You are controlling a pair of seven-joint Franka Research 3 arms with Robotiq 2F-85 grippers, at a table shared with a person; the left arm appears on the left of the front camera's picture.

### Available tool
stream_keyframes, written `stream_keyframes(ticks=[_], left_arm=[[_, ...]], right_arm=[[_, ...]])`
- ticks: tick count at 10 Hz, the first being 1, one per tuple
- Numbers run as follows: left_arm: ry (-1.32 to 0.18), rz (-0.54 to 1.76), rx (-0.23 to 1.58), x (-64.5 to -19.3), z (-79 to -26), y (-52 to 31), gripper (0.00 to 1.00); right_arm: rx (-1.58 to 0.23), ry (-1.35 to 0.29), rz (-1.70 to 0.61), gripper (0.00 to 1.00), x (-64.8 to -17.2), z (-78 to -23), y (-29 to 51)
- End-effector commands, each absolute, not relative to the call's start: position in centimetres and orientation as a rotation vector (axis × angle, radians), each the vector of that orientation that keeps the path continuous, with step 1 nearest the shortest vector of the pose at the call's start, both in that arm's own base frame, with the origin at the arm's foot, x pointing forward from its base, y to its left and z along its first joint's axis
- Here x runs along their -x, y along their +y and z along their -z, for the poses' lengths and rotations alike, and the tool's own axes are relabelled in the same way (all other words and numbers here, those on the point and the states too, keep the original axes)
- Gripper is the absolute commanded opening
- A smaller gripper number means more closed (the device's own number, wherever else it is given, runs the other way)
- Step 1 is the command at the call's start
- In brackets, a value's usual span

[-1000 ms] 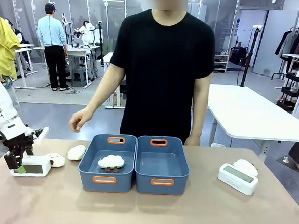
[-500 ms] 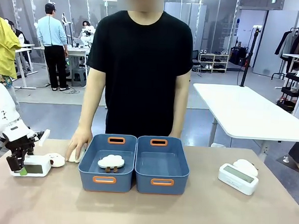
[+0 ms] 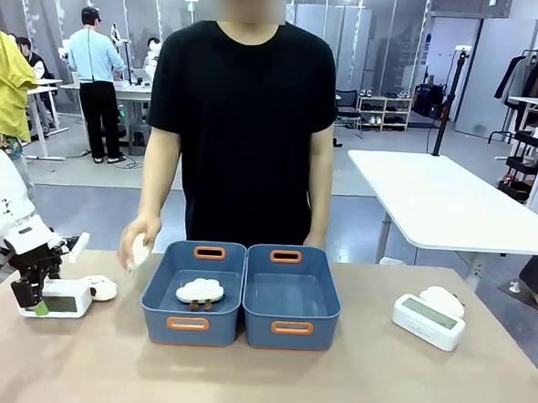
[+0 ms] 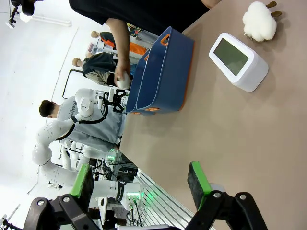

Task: Sort the digital clocks into the basket.
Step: Pick up the Digital clock from the table and place it into the empty Plastic storage basket.

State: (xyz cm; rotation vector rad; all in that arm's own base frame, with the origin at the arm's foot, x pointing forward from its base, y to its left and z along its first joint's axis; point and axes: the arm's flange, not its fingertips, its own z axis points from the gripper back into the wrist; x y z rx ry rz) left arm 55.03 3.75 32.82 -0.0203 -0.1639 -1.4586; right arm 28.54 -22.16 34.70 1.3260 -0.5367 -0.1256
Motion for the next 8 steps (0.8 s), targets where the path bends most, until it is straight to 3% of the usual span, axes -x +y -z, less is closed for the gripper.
stream_keyframes(ticks=[1, 4, 5, 6, 7, 8], left_arm=[[-0.167, 1.455, 0.008, -54.9, -33.0, 3.7, 1.00], [-0.164, 1.459, 0.021, -55.0, -32.8, 3.7, 1.00], [-0.138, 1.438, 0.027, -55.1, -32.7, 4.1, 0.42], [-0.142, 1.423, 0.036, -54.9, -32.9, 4.4, 0.41], [-0.084, 1.390, -0.002, -54.9, -33.0, 4.9, 0.00], [-0.077, 1.368, 0.007, -54.7, -33.1, 5.3, 0.00]], right_arm=[[-1.331, -0.542, 0.123, 1.00, -28.5, -34.8, -22.3], [-1.331, -0.542, 0.123, 1.00, -28.5, -34.8, -22.3], [-1.331, -0.542, 0.123, 1.00, -28.5, -34.8, -22.3], [-1.331, -0.542, 0.123, 1.00, -28.5, -34.8, -22.3], [-1.331, -0.542, 0.123, 1.00, -28.5, -34.8, -22.3], [-1.331, -0.542, 0.123, 1.00, -28.5, -34.8, -22.3]])
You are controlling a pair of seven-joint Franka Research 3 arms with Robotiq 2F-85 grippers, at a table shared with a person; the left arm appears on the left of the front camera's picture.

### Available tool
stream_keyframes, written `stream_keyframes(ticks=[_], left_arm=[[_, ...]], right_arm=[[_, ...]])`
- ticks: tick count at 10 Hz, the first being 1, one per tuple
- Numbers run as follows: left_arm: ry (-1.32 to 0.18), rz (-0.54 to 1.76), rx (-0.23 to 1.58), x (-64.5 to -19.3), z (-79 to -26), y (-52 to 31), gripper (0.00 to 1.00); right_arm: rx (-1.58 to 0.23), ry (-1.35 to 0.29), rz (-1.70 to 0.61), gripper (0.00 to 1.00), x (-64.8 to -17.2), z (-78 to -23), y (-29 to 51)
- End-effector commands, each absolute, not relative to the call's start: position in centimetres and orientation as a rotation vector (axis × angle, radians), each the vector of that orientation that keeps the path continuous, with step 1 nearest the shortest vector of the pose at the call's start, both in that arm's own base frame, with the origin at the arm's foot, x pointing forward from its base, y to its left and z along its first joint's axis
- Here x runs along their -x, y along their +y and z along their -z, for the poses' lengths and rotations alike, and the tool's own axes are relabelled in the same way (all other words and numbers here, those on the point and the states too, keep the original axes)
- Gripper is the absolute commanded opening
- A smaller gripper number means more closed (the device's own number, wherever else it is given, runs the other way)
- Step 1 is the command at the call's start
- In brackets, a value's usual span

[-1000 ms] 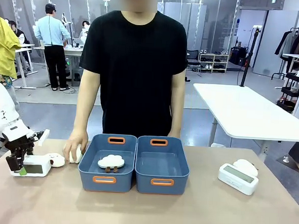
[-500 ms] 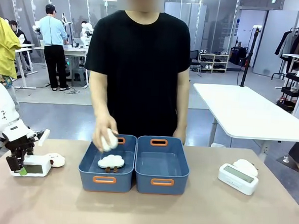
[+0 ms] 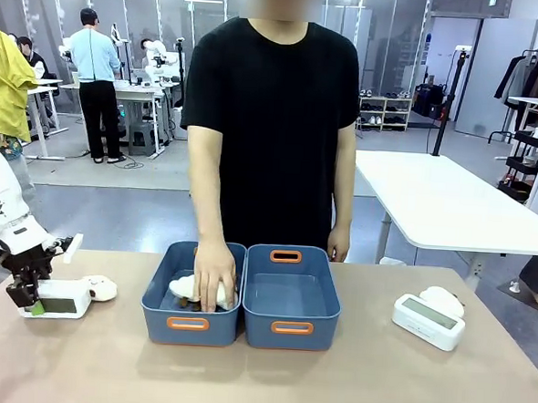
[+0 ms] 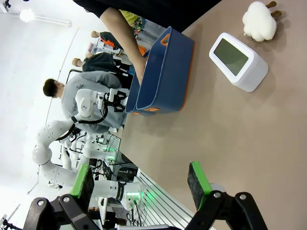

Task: Sort the digital clocks into the basket.
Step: Pick up the Digital clock from the table and place it into the empty Plastic storage basket.

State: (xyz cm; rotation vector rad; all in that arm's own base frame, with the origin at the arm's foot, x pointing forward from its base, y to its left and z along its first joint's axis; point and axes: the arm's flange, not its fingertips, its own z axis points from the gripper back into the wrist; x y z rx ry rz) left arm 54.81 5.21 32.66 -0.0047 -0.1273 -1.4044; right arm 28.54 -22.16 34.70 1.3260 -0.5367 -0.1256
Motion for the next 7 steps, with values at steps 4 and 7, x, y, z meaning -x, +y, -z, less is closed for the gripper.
stream_keyframes(ticks=[4, 7], left_arm=[[-0.125, 1.360, 0.137, -53.0, -35.4, 7.1, 0.08], [0.021, 1.135, 0.233, -48.9, -40.2, 10.1, 0.08]], right_arm=[[-1.331, -0.542, 0.123, 1.00, -28.5, -34.8, -22.3], [-1.331, -0.542, 0.123, 1.00, -28.5, -34.8, -22.3]])
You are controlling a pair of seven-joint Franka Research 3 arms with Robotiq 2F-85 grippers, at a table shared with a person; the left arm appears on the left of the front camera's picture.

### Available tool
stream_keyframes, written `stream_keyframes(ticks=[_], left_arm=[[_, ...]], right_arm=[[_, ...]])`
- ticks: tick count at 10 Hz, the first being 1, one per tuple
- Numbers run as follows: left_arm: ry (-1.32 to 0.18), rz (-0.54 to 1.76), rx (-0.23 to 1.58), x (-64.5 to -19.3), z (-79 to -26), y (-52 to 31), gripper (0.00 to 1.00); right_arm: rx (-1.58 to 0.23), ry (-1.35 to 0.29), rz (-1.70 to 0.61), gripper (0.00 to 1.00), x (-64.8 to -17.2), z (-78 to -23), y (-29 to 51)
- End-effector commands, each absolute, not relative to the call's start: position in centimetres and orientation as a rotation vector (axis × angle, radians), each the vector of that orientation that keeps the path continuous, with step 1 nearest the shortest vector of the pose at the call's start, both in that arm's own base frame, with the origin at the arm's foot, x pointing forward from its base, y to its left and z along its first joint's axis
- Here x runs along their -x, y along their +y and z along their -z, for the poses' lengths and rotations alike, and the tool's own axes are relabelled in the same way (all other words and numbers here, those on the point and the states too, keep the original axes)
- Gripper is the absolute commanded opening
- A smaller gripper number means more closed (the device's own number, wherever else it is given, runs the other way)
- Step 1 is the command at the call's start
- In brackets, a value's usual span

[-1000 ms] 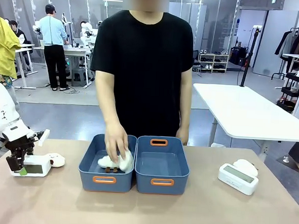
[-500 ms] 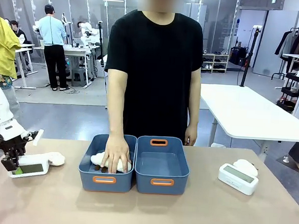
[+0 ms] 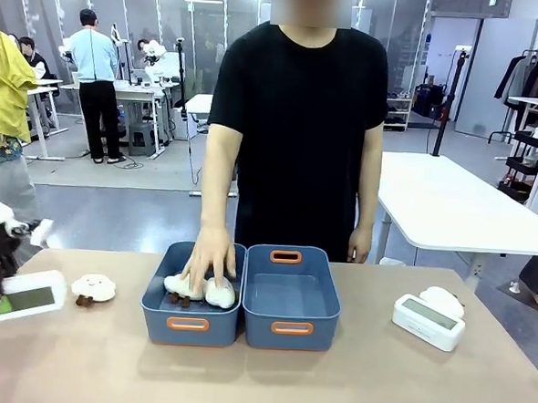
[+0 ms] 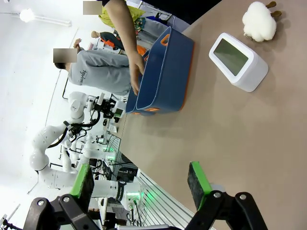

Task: Sort the digital clocks into the basket.
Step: Pick up the Digital clock from the table and place it into the empty Plastic storage basket.

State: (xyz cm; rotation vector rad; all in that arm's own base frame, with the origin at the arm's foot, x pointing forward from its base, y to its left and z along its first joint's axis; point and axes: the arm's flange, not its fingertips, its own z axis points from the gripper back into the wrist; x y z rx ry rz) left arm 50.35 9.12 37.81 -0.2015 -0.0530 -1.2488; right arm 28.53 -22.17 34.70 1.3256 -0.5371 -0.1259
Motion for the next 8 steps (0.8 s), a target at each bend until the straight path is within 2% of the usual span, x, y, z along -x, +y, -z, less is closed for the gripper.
stream_keyframes(ticks=[1, 3, 5, 6, 8], left_arm=[[-0.042, 1.135, 0.162, -46.3, -42.5, 11.1, 0.08], [-0.142, 1.198, 0.243, -43.7, -44.1, 11.1, 0.08], [-0.338, 1.327, 0.385, -39.1, -48.5, 8.8, 0.08], [-0.405, 1.384, 0.346, -37.2, -50.4, 6.4, 0.08], [-0.402, 1.448, 0.324, -35.9, -54.5, 0.4, 0.08]], right_arm=[[-1.331, -0.542, 0.123, 1.00, -28.5, -34.8, -22.3], [-1.331, -0.542, 0.123, 1.00, -28.5, -34.8, -22.3], [-1.331, -0.542, 0.123, 1.00, -28.5, -34.8, -22.3], [-1.331, -0.542, 0.123, 1.00, -28.5, -34.8, -22.3], [-1.331, -0.542, 0.123, 1.00, -28.5, -34.8, -22.3]])
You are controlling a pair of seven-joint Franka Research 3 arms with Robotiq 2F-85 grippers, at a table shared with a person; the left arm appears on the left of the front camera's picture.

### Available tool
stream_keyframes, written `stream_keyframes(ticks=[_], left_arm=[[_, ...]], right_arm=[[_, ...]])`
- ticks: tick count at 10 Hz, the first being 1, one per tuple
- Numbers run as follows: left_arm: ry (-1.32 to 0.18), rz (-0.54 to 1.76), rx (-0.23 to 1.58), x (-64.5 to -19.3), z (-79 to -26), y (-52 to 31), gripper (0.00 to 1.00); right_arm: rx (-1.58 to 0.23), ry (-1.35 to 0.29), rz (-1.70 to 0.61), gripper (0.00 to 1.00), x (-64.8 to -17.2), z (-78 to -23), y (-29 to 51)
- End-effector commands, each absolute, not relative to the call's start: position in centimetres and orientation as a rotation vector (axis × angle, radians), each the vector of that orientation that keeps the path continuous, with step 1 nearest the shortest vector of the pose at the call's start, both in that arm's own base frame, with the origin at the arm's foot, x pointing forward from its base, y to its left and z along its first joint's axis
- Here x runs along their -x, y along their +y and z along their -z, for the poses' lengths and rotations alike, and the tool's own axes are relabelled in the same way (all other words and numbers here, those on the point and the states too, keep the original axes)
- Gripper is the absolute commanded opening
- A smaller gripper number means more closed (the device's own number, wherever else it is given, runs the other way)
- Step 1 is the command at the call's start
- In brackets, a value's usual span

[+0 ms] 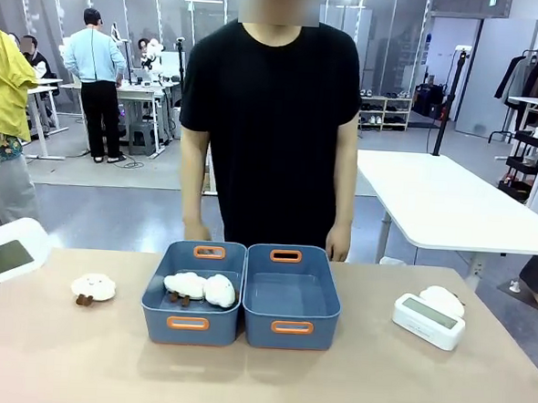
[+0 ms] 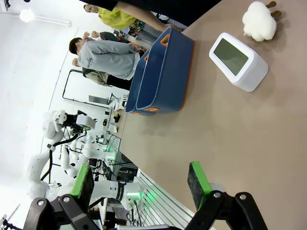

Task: Sort the digital clocks into the basket.
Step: Pick up the Digital clock from the table and place it into the empty Plastic storage basket.

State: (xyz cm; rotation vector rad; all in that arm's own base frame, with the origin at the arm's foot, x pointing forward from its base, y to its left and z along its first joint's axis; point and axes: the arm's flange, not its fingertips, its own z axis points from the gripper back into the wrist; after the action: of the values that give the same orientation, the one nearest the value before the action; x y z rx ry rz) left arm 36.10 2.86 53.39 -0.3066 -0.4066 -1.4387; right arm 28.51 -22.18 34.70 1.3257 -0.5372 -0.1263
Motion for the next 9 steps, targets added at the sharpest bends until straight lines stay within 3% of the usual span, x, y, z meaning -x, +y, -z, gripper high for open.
stream_keyframes(ticks=[1, 4, 6, 8, 9], left_arm=[[-0.413, 1.444, 0.332, -35.7, -56.3, -3.9, 0.08], [-0.328, 1.580, 0.243, -36.8, -57.0, -18.9, 0.08], [-0.284, 1.628, 0.288, -36.6, -56.2, -27.7, 0.08], [-0.379, 1.677, 0.201, -38.2, -55.9, -34.4, 0.08], [-0.357, 1.684, 0.198, -39.5, -54.8, -37.3, 0.08]], right_arm=[[-1.331, -0.542, 0.123, 1.00, -28.5, -34.8, -22.3], [-1.331, -0.542, 0.123, 1.00, -28.5, -34.8, -22.3], [-1.331, -0.542, 0.123, 1.00, -28.5, -34.8, -22.3], [-1.331, -0.542, 0.123, 1.00, -28.5, -34.8, -22.3], [-1.331, -0.542, 0.123, 1.00, -28.5, -34.8, -22.3]])
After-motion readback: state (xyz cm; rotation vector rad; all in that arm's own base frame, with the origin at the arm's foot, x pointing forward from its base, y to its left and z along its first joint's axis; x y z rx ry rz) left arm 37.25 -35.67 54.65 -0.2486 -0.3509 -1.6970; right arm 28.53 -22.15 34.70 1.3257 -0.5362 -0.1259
